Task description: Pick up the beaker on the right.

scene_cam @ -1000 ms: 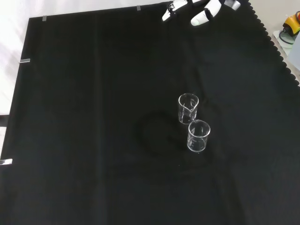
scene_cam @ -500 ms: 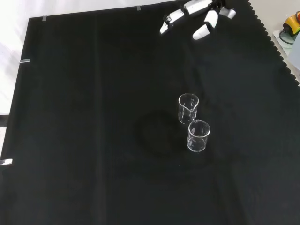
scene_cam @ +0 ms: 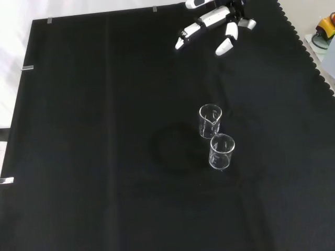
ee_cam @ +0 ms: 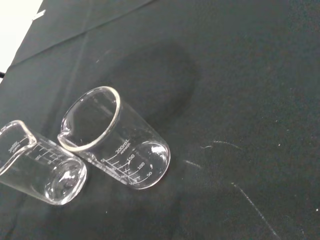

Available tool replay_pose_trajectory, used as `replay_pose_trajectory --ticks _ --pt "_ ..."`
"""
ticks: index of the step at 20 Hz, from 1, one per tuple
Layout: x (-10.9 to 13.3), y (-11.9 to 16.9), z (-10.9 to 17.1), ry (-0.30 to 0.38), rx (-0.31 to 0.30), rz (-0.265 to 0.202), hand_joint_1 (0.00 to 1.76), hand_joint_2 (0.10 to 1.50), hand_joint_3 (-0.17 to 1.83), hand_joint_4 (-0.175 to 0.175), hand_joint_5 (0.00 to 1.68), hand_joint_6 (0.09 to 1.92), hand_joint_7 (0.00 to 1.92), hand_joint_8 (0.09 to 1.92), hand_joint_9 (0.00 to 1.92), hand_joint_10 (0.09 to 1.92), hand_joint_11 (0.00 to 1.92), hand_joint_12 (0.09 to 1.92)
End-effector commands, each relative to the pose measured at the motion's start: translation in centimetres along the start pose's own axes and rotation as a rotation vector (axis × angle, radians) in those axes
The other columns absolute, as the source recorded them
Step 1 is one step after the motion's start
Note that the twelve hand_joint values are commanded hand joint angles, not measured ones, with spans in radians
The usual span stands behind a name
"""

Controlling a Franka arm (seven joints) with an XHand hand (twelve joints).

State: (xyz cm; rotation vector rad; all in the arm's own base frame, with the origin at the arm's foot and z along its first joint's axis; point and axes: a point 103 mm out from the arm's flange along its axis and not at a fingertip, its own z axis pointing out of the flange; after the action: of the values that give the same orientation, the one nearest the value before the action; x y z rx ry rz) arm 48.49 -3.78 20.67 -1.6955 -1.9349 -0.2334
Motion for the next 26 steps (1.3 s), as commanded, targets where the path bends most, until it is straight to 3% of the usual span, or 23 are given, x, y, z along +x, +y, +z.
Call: replay_pose_trajectory --ticks 1,6,13,17,23,26 --pt "-0.3 0.5 1.0 -0.005 -0.017 -0.05 0.56 0.52 0.86 -0.022 0.13 0.09 0.06 0.42 0.1 0.56 0.0 0.69" --pt "-0.2 1.1 2.6 0.006 -0.013 -0.11 0.67 0.41 0.91 -0.028 0.14 0.09 0.09 0.45 0.14 0.57 0.0 0.78" --pt "-0.4 1.9 4.3 0.065 0.019 -0.167 0.81 0.32 0.95 -0.047 0.17 0.09 0.15 0.54 0.25 0.64 0.0 1.09" --pt "-0.6 2.4 5.2 0.095 0.035 -0.187 0.84 0.31 0.96 -0.051 0.17 0.09 0.16 0.56 0.26 0.64 0.0 1.11" --pt "-1.5 3.0 6.8 0.231 0.036 -0.23 0.88 0.3 0.99 -0.052 0.16 0.09 0.15 0.57 0.25 0.64 0.0 1.11" --pt "-1.9 3.4 7.5 0.256 0.045 -0.241 0.9 0.3 1.01 -0.051 0.16 0.09 0.14 0.57 0.24 0.64 0.0 1.11"
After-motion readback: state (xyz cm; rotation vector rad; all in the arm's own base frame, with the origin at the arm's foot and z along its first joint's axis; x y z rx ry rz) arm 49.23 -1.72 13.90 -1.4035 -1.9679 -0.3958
